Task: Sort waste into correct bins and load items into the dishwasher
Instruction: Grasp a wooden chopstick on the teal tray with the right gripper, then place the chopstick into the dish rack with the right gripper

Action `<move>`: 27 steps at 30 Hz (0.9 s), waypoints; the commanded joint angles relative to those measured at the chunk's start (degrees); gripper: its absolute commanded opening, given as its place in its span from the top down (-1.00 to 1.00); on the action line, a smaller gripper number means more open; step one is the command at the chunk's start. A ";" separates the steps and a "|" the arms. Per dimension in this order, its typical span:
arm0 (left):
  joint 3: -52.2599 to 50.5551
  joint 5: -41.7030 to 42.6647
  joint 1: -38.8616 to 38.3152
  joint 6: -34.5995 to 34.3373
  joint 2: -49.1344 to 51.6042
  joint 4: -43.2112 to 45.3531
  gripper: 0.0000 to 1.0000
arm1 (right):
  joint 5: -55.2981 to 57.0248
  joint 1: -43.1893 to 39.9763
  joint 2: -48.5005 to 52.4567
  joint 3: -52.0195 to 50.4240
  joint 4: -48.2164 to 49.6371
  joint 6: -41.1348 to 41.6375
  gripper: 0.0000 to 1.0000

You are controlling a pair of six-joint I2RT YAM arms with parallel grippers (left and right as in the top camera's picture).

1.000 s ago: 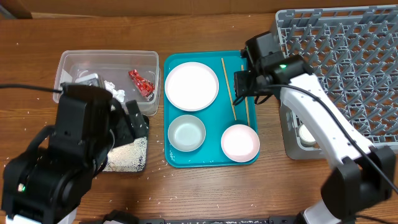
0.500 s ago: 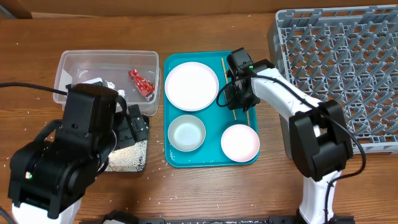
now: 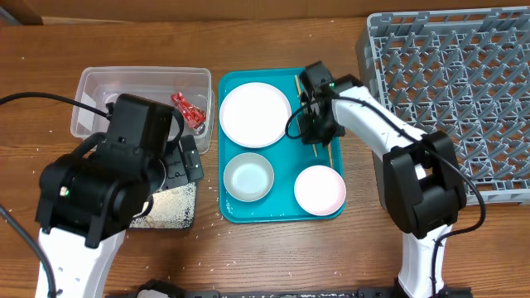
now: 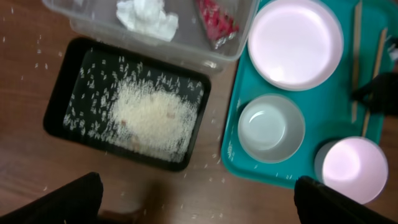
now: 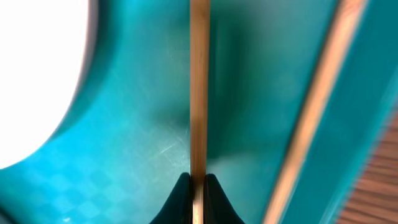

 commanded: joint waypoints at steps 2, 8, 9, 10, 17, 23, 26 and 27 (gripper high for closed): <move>0.68 0.55 0.35 0.55 1.36 -0.92 -1.00 | 0.37 -2.29 -5.68 7.30 -2.56 0.09 0.92; 0.68 0.44 0.35 0.59 1.55 -2.14 -1.00 | 1.42 -9.25 -13.20 11.78 -6.12 0.15 0.92; 0.68 0.42 0.35 0.59 1.18 -2.12 -0.96 | 2.47 -10.97 -14.29 11.80 -6.36 0.11 0.92; 0.70 0.42 0.35 0.55 0.66 -1.99 -0.96 | 3.58 -12.74 -15.10 11.80 -6.58 -0.28 0.92; 0.70 0.44 0.35 0.28 -4.87 2.01 -1.00 | 5.46 -21.46 -15.02 8.46 -7.67 -10.84 0.92; 0.70 0.44 0.35 0.31 -10.45 6.64 -1.00 | 5.88 -21.35 -14.75 2.40 -3.98 -15.47 0.92; 0.70 0.44 0.35 0.31 -13.35 8.20 -1.00 | 10.14 -20.79 -14.73 0.00 -1.86 -15.43 0.92; 0.70 0.42 0.35 0.31 -14.36 8.41 -1.00 | 12.17 -20.74 -14.73 -0.70 -1.33 -15.43 0.91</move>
